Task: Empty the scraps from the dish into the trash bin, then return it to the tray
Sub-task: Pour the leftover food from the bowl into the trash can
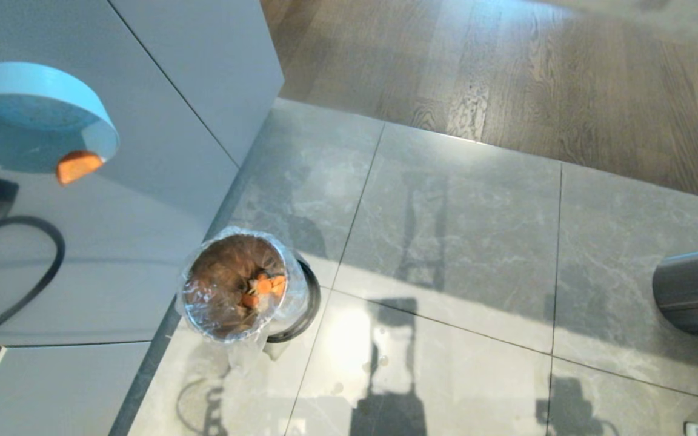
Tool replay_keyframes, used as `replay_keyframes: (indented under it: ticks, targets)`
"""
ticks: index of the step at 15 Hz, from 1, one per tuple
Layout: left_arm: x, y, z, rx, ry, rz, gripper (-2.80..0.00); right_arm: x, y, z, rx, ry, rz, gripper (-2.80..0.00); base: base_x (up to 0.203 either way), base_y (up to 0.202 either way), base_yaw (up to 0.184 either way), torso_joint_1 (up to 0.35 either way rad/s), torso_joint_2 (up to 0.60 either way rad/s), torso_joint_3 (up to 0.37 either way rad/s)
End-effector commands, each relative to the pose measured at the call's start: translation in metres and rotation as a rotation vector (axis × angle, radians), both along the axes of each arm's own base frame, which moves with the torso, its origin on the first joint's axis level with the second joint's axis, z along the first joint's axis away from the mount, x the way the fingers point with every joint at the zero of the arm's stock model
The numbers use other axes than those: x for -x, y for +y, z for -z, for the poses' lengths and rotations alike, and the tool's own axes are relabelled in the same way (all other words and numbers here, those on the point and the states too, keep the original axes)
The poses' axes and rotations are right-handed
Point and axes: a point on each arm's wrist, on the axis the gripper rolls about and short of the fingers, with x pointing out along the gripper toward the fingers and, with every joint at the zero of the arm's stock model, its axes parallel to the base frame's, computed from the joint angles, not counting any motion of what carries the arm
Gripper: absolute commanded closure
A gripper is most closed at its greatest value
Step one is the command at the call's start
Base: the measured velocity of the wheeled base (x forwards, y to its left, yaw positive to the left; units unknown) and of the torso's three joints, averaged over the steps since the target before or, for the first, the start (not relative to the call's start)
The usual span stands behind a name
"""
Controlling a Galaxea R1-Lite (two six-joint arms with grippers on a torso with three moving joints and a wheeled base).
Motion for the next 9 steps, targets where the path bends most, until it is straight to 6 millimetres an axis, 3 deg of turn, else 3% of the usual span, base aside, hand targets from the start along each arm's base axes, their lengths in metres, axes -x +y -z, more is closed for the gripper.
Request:
replay_keyframes:
  ticks: [1,5,9]
  targets:
    - [0.0036,-0.0003,-0.0035,-0.004,-0.047,0.005,0.00,0.0000,0.0000,-0.0001,0.000,-0.001,0.000,0.00,0.000,0.000,0.000,0.000,0.00,0.000]
    - [0.0054,0.0002,-0.0107,0.001,-0.079,0.002,0.00,0.0001,0.0000,-0.0001,0.000,-0.001,0.000,0.00,0.000,0.000,0.000,0.000,0.00,0.000]
    - [0.0067,-0.0001,-0.0017,-0.002,-0.043,0.005,0.00,0.0001,0.0000,-0.0001,0.000,-0.001,0.000,0.00,0.000,0.000,0.000,0.000,0.00,0.000]
